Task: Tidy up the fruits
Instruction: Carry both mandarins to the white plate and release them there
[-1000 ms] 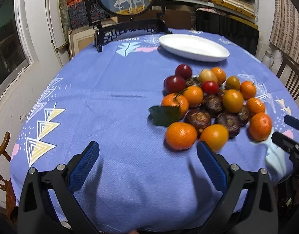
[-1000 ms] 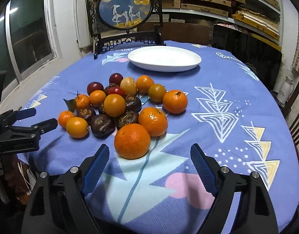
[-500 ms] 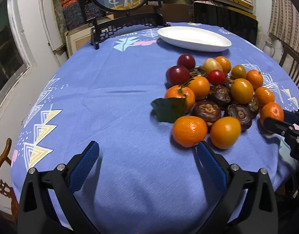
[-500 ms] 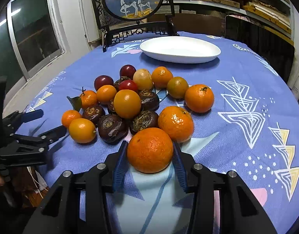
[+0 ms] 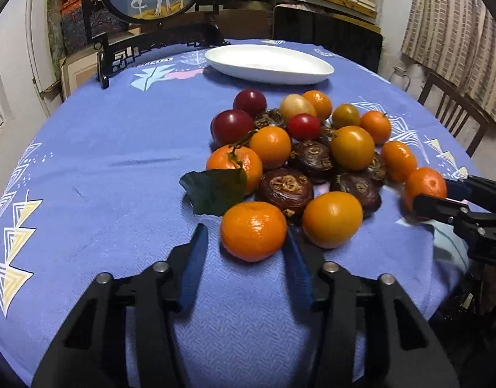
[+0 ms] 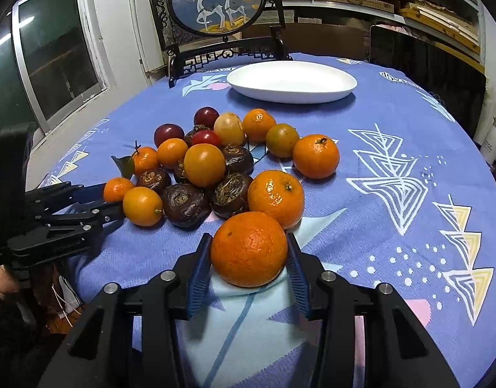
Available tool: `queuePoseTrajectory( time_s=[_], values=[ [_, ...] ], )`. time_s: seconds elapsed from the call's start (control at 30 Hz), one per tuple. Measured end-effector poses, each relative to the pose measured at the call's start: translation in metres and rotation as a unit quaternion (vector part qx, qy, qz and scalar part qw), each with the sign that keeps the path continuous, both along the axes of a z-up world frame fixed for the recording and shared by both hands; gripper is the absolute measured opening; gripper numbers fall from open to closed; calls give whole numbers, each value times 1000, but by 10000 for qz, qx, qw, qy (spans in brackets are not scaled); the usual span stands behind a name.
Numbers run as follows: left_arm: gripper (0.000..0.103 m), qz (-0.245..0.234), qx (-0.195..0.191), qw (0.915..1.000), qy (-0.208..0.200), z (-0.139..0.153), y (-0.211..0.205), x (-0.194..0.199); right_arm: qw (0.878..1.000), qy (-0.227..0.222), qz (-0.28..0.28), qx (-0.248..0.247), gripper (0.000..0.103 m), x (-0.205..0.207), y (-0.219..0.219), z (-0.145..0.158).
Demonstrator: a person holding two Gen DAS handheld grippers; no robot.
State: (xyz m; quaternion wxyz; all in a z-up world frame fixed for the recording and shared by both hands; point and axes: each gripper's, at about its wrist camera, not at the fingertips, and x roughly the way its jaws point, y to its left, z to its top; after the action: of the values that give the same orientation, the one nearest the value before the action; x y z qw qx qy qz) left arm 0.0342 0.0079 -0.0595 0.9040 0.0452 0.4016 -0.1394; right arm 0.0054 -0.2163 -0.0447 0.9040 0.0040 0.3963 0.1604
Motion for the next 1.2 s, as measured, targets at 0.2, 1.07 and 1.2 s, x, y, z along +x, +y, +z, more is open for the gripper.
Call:
queuePoseTrajectory(
  time_s=[0.2,1.07,1.2],
  values=[
    [38,-39,-94,9997,-233,16,2,-17,9999,-30,-2,108,45,-2,-7,5],
    [49,-286,88,9992,258,51,-91,250,9961,105,-589,647,49,250,-39,51],
    [77,-201,11,9998,-57,62,-80,227,9954,-111,-692,660,56,239,-45,57]
  ],
)
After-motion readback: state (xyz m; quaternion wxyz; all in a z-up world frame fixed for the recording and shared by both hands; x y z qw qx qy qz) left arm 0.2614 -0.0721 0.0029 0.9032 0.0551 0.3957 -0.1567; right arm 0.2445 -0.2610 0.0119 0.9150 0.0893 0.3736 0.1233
